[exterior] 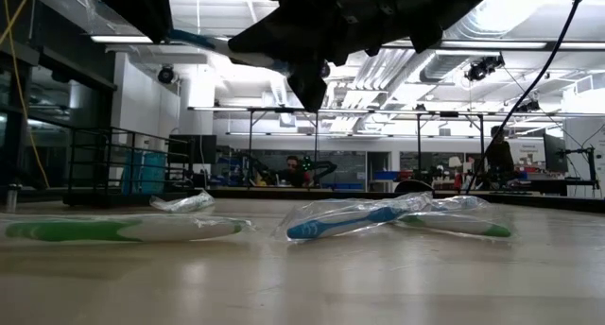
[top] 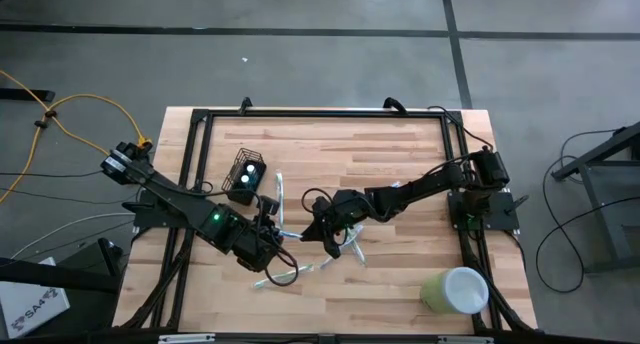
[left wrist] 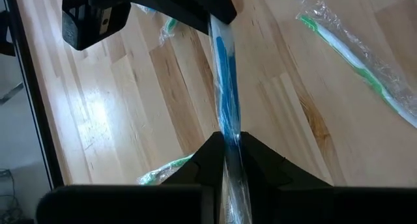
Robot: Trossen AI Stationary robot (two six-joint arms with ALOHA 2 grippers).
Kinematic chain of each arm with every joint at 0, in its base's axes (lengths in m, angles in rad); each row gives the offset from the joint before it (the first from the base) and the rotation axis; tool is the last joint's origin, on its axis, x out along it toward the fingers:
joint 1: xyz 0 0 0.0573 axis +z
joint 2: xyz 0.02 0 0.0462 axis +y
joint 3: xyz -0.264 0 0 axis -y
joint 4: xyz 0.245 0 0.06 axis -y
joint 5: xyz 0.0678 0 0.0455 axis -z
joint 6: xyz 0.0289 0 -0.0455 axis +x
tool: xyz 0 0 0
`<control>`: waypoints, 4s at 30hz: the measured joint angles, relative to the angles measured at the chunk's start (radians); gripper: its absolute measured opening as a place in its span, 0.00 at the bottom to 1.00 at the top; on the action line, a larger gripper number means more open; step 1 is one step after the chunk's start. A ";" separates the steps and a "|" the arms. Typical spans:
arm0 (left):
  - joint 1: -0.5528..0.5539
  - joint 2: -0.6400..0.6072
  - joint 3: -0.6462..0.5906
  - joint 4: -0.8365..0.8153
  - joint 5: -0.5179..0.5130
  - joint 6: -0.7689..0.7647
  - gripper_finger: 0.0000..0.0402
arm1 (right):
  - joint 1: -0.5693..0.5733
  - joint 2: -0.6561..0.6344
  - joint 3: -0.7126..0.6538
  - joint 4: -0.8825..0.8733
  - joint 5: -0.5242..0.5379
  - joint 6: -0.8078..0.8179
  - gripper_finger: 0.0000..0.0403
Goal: Pick & Place toothbrushing station
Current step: Put the left blue toothbrush into the black wire organizer
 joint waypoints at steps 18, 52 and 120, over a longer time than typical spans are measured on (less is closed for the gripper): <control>0.000 0.000 0.000 0.012 0.000 -0.030 0.14 | 0.002 0.000 0.000 0.000 0.013 0.013 0.04; -0.111 0.000 0.000 0.133 -0.320 -0.085 0.38 | 0.010 0.000 0.000 0.029 0.454 -0.001 0.04; -0.256 -0.131 0.000 1.095 -0.447 0.361 0.38 | 0.380 -0.113 0.000 0.559 0.717 -0.658 0.03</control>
